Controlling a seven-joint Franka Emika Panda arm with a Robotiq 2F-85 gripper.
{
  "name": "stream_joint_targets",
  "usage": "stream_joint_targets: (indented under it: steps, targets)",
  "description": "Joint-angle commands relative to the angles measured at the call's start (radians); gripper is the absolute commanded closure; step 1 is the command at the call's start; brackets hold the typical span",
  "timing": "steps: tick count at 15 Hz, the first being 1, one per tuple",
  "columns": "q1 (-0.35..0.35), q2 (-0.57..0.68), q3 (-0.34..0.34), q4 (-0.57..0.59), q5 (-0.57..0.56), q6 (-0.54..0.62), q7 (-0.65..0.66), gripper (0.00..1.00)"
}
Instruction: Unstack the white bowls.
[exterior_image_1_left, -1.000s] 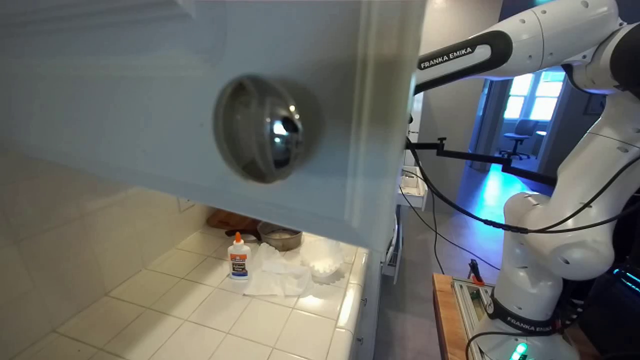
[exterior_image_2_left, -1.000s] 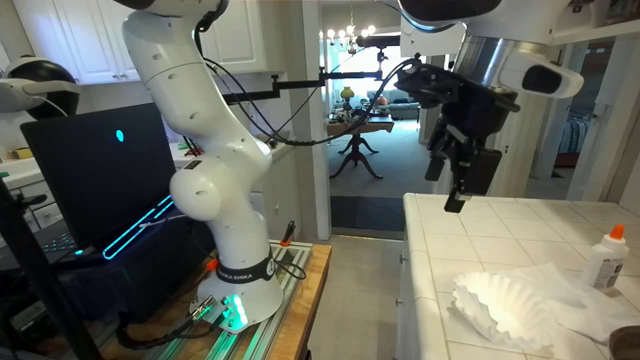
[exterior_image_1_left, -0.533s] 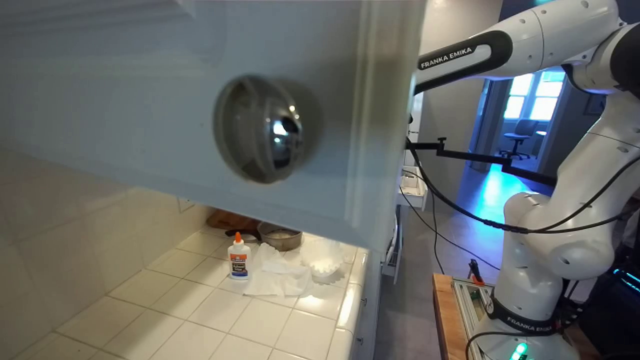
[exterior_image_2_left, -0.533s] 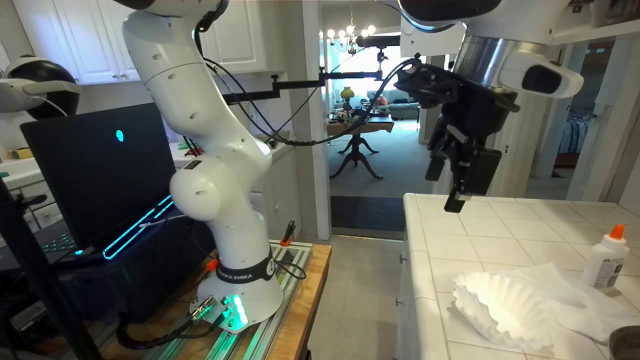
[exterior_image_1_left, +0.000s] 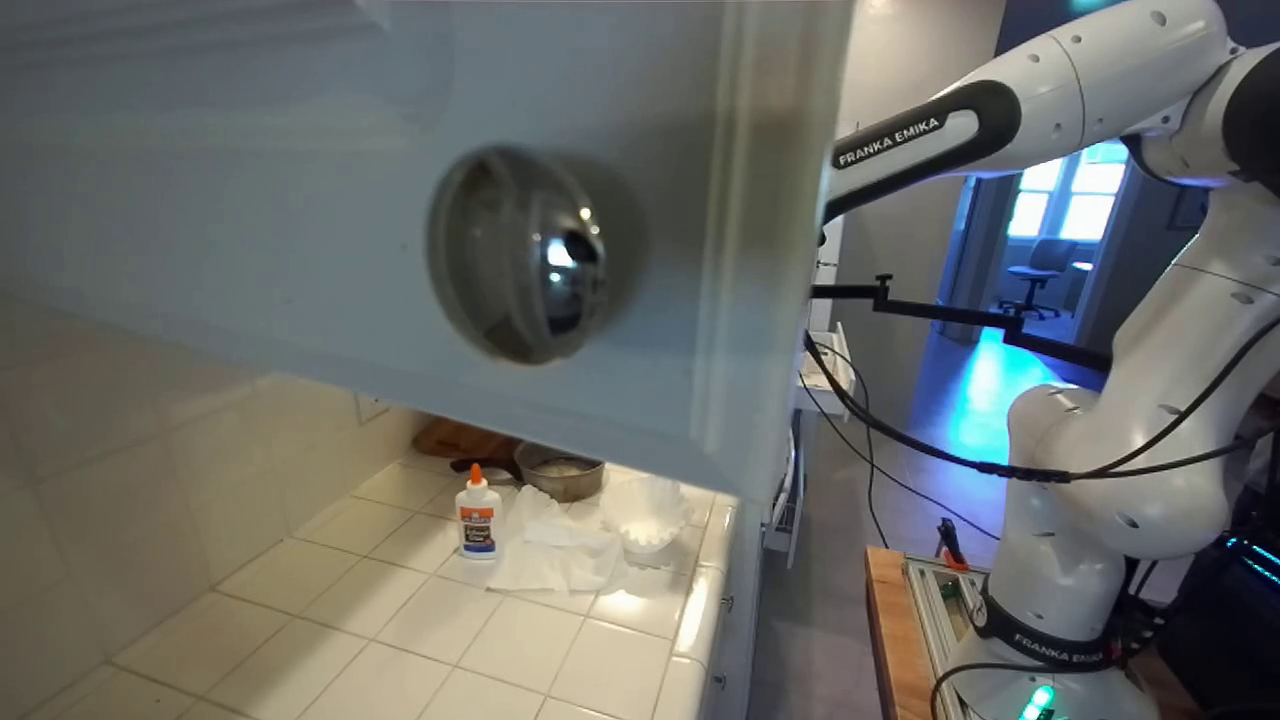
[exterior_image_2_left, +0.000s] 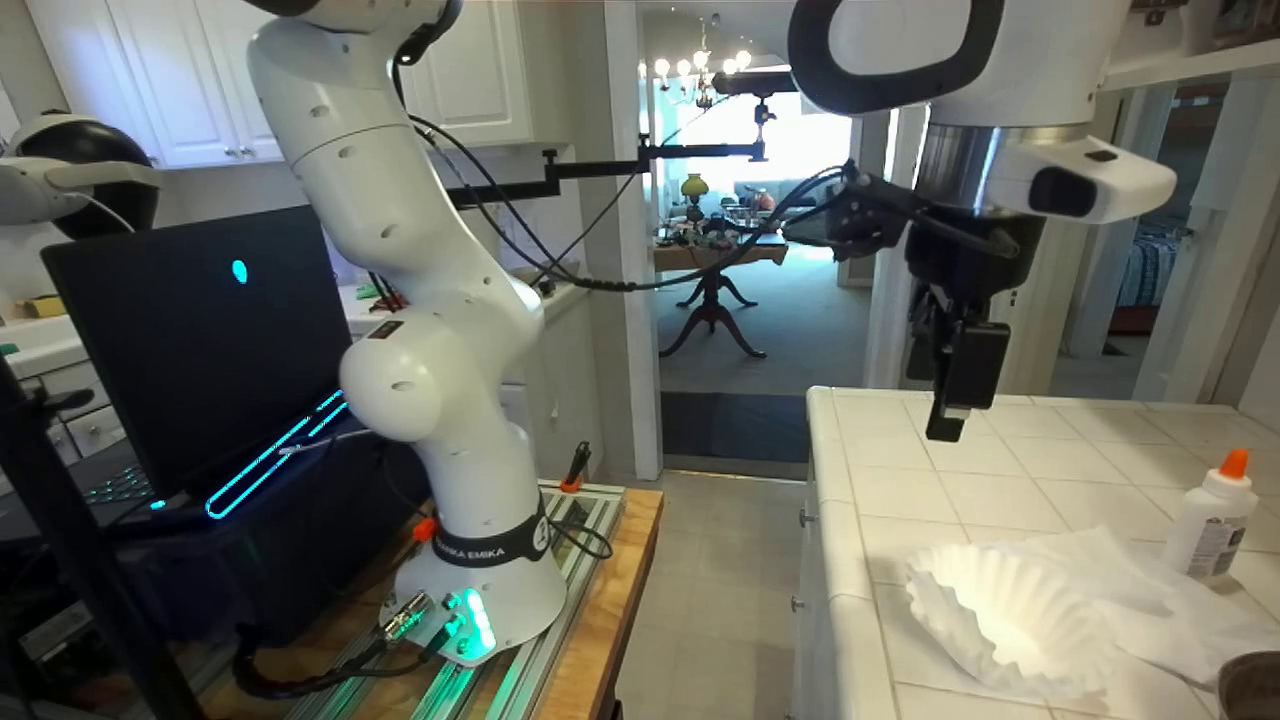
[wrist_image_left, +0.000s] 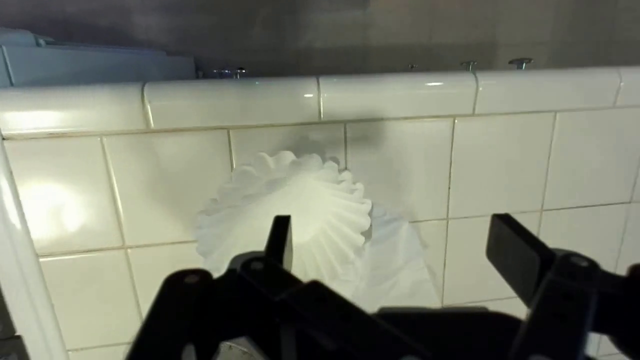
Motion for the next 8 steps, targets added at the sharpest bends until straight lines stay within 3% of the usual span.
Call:
stream_joint_targets:
  steps: [1,8]
  targets:
    - [-0.027,0.017,0.027,-0.039,-0.007,0.086,0.096,0.0]
    - [-0.096,0.077,-0.016,-0.055,-0.006,0.169,0.148,0.0]
